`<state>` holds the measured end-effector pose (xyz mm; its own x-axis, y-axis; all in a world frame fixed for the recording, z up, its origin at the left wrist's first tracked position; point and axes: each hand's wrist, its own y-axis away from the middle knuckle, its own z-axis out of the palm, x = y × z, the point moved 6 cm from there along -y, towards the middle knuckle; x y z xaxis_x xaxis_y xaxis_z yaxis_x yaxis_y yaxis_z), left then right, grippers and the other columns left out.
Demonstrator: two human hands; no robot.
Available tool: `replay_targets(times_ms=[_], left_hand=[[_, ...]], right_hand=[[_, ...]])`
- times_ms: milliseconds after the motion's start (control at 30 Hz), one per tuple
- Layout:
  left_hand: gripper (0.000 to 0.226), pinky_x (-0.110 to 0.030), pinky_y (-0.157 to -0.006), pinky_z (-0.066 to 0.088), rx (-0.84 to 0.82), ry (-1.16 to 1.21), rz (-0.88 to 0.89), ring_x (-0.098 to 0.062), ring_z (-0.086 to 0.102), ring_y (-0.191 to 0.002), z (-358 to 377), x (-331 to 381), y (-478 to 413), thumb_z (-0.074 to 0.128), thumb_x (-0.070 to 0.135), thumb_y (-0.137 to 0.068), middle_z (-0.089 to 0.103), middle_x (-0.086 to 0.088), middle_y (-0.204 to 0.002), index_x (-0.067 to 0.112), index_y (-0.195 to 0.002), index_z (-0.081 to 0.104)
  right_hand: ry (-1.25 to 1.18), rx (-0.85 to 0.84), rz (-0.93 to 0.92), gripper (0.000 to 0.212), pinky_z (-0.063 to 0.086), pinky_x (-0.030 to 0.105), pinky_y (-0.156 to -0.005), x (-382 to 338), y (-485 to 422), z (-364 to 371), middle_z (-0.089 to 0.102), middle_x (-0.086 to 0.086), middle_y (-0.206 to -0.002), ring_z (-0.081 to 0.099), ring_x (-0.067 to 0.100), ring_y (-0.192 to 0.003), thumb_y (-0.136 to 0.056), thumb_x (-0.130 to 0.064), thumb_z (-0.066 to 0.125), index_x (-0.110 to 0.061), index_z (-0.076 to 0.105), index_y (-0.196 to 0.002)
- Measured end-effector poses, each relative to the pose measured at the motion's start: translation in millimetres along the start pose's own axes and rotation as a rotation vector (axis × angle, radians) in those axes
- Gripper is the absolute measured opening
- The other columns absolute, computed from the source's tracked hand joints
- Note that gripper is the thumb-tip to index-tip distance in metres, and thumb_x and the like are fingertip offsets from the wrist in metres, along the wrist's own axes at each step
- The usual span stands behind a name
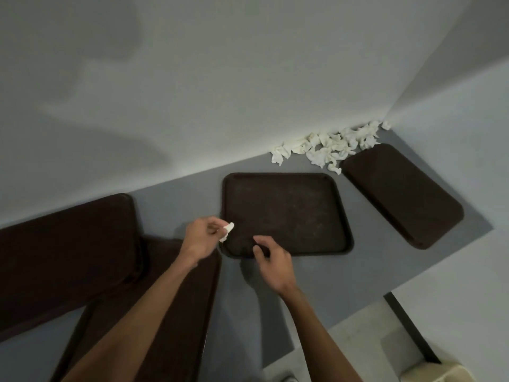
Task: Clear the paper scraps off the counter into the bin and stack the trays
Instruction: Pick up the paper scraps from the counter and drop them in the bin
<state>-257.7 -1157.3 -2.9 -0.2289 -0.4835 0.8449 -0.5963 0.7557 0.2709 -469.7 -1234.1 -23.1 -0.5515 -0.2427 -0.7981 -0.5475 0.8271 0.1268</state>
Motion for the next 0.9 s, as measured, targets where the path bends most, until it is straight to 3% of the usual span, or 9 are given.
replay_targets(times_ms=[67, 167, 300, 433, 600, 700, 767, 833, 900], left_hand=[[0.019, -0.029, -0.077, 0.057, -0.041, 0.182, 0.025, -0.011, 0.072, -0.072, 24, 25, 23, 0.083, 0.001, -0.081, 0.077, -0.006, -0.076, 0.017, -0.087, 0.076], [0.022, -0.030, -0.077, 0.057, -0.074, 0.401, -0.008, -0.020, 0.073, -0.079, 58, 58, 49, 0.084, 0.001, -0.081, 0.076, -0.020, -0.086, 0.003, -0.098, 0.070], [0.017, -0.034, -0.081, 0.062, -0.119, 0.627, -0.047, -0.032, 0.073, -0.092, 102, 98, 70, 0.077, -0.001, -0.086, 0.076, -0.025, -0.097, -0.006, -0.102, 0.073], [0.014, -0.034, -0.091, 0.061, -0.161, 0.652, -0.067, -0.028, 0.074, -0.100, 152, 137, 88, 0.074, 0.009, -0.091, 0.077, -0.019, -0.101, -0.001, -0.101, 0.078], [0.009, -0.034, -0.086, 0.061, -0.209, 0.466, 0.017, -0.022, 0.075, -0.091, 204, 180, 87, 0.074, 0.010, -0.092, 0.078, -0.015, -0.094, 0.006, -0.100, 0.078], [0.007, -0.035, -0.078, 0.062, -0.153, 0.213, 0.079, -0.021, 0.075, -0.082, 218, 192, 55, 0.073, 0.011, -0.092, 0.078, -0.006, -0.084, 0.015, -0.097, 0.077], [0.008, -0.028, -0.078, 0.061, -0.063, -0.011, 0.132, -0.008, 0.073, -0.077, 218, 195, 14, 0.074, 0.016, -0.091, 0.077, 0.003, -0.083, 0.021, -0.097, 0.075], [0.015, -0.026, -0.087, 0.058, 0.018, -0.206, 0.174, -0.002, 0.070, -0.084, 212, 197, -40, 0.074, 0.018, -0.091, 0.075, 0.008, -0.093, 0.021, -0.106, 0.073], [0.029, -0.033, -0.098, 0.053, 0.040, -0.384, 0.177, -0.014, 0.067, -0.105, 207, 193, -102, 0.072, 0.017, -0.094, 0.070, 0.000, -0.112, 0.016, -0.122, 0.067]], right_hand=[[-0.196, 0.040, -0.031, 0.027, 0.055, 0.028, -0.103, -18, 10, -27, 0.076, -0.012, -0.121, 0.069, -0.003, -0.113, -0.103, -0.016, 0.065, -0.022, 0.071, -0.128], [-0.360, 0.001, -0.127, 0.031, 0.055, 0.022, -0.100, -40, 29, -63, 0.072, -0.012, -0.128, 0.069, 0.004, -0.119, -0.103, -0.013, 0.067, -0.022, 0.070, -0.133], [-0.271, 0.002, -0.220, 0.049, 0.055, 0.023, -0.101, -29, 42, -115, 0.067, -0.019, -0.134, 0.066, 0.002, -0.122, -0.098, -0.008, 0.072, -0.034, 0.067, -0.139], [-0.183, 0.076, -0.218, 0.031, 0.059, 0.025, -0.092, -1, 39, -179, 0.074, -0.018, -0.117, 0.071, -0.001, -0.105, -0.097, -0.017, 0.075, -0.029, 0.074, -0.126], [-0.103, 0.067, -0.227, 0.020, 0.059, 0.022, -0.084, 34, 25, -248, 0.075, -0.018, -0.099, 0.072, -0.001, -0.094, -0.094, -0.018, 0.079, -0.033, 0.071, -0.103], [-0.041, 0.075, -0.195, 0.023, 0.059, 0.026, -0.078, 58, 12, -274, 0.076, -0.016, -0.096, 0.072, 0.000, -0.090, -0.095, -0.019, 0.078, -0.038, 0.066, -0.099], [-0.035, 0.083, -0.162, 0.024, 0.060, 0.028, -0.080, 74, 3, -289, 0.076, -0.016, -0.098, 0.071, 0.000, -0.091, -0.096, -0.017, 0.076, -0.038, 0.064, -0.099], [-0.028, 0.096, -0.141, 0.021, 0.060, 0.030, -0.082, 89, -9, -301, 0.076, -0.017, -0.100, 0.071, 0.000, -0.092, -0.097, -0.017, 0.074, -0.036, 0.065, -0.100], [-0.026, 0.125, -0.123, 0.019, 0.059, 0.032, -0.083, 102, -19, -313, 0.075, -0.018, -0.100, 0.071, 0.001, -0.093, -0.097, -0.020, 0.073, -0.037, 0.066, -0.100]])
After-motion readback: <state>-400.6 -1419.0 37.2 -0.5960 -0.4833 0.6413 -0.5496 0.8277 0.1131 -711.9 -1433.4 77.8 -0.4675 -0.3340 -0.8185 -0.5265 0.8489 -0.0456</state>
